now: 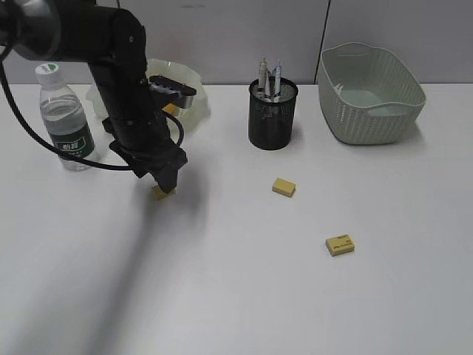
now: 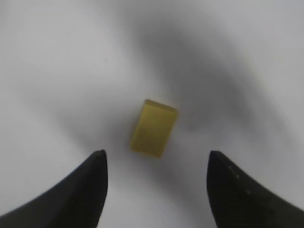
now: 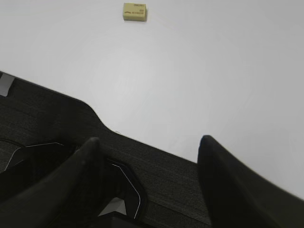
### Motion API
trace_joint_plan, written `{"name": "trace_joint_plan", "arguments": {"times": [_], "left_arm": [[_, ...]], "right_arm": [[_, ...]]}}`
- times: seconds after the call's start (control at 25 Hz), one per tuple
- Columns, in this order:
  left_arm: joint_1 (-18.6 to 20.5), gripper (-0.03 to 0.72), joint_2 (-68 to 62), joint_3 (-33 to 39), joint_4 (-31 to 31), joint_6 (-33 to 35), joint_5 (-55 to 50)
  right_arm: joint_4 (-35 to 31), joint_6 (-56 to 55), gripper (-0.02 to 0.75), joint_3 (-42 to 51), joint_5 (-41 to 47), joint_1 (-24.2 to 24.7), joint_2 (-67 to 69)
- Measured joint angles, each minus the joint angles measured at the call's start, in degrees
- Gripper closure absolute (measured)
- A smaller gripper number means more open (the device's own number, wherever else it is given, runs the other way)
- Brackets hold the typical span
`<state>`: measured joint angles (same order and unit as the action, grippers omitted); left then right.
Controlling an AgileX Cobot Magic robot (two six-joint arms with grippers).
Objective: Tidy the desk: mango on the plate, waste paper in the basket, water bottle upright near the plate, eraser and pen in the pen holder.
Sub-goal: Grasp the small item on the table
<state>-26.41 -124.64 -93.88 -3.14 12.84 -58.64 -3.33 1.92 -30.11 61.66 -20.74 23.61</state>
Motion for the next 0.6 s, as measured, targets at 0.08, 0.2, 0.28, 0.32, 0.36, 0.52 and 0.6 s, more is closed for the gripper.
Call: {"name": "trace_joint_plan", "arguments": {"times": [0.08, 0.2, 0.28, 0.32, 0.36, 0.52, 0.6], "left_arm": [[0.00, 0.190, -0.87, -0.04, 0.00, 0.76, 0.07], [0.00, 0.190, -2.04, -0.06, 0.38, 1.15, 0.47], [0.00, 0.190, -2.69, -0.06, 0.88, 1.15, 0.84], [0.00, 0.190, -3.03, -0.06, 1.19, 1.15, 1.10], [0.00, 0.190, -3.37, -0.06, 1.43, 1.15, 1.39], [0.00, 0.209, -3.83, -0.06, 1.83, 1.34, 2.41], [0.00, 0.238, -4.22, -0.18, 1.99, 1.34, 2.87]], "right_arm": [[0.00, 0.00, 0.241, 0.00, 0.00, 0.00, 0.00], [0.00, 0.00, 0.241, 0.00, 0.00, 0.00, 0.00], [0.00, 0.00, 0.241, 0.00, 0.00, 0.00, 0.00], [0.00, 0.00, 0.241, 0.00, 0.00, 0.00, 0.00], [0.00, 0.00, 0.241, 0.00, 0.00, 0.00, 0.00], [0.00, 0.00, 0.242, 0.00, 0.00, 0.00, 0.00], [0.00, 0.00, 0.242, 0.00, 0.00, 0.00, 0.00]]}}
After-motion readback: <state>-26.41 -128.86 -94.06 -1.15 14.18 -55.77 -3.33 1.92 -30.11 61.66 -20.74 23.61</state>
